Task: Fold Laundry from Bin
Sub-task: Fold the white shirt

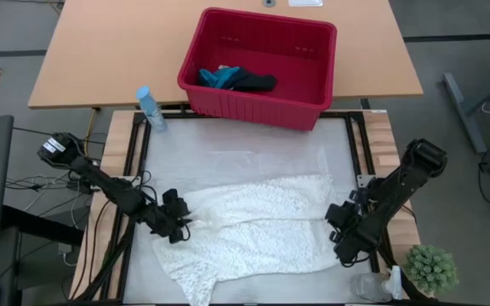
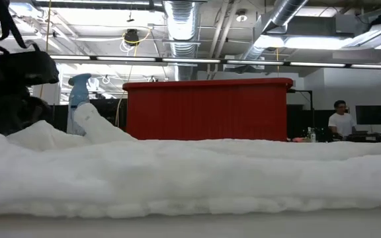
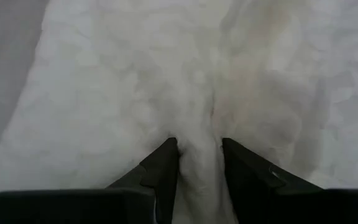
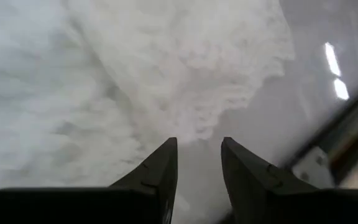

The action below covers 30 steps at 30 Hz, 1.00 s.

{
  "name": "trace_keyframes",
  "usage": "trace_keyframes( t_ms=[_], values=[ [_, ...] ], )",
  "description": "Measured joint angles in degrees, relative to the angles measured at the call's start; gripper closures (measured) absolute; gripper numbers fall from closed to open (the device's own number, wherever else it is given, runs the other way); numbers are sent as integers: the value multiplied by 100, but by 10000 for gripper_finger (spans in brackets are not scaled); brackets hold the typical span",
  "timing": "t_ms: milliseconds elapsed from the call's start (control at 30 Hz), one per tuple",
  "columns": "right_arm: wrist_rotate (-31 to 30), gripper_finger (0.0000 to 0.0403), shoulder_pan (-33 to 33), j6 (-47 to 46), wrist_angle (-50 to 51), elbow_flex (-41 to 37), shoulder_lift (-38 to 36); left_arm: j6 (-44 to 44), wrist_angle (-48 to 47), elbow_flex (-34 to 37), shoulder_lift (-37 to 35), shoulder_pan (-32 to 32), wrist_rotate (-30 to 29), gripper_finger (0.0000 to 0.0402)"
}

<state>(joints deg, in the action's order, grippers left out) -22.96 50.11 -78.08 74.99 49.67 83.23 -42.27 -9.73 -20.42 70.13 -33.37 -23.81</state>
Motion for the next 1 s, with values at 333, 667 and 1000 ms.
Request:
trace_keyframes(
  t_ms=[333, 667, 1000],
  values=[
    [-2631, 255, -173, 911, -2109, 0, -478, 1181, -913, -881, -4, 5, -273, 279],
    [-3000, 255, -1431, 3165, -4127, -1, -40, 21, -3297, -1382, -11, 10, -578, 240],
    [-2636, 255, -2399, 4065, -4769, -2, 589, -1147, -4042, -1338, -13, 15, -456, 263]
  ],
)
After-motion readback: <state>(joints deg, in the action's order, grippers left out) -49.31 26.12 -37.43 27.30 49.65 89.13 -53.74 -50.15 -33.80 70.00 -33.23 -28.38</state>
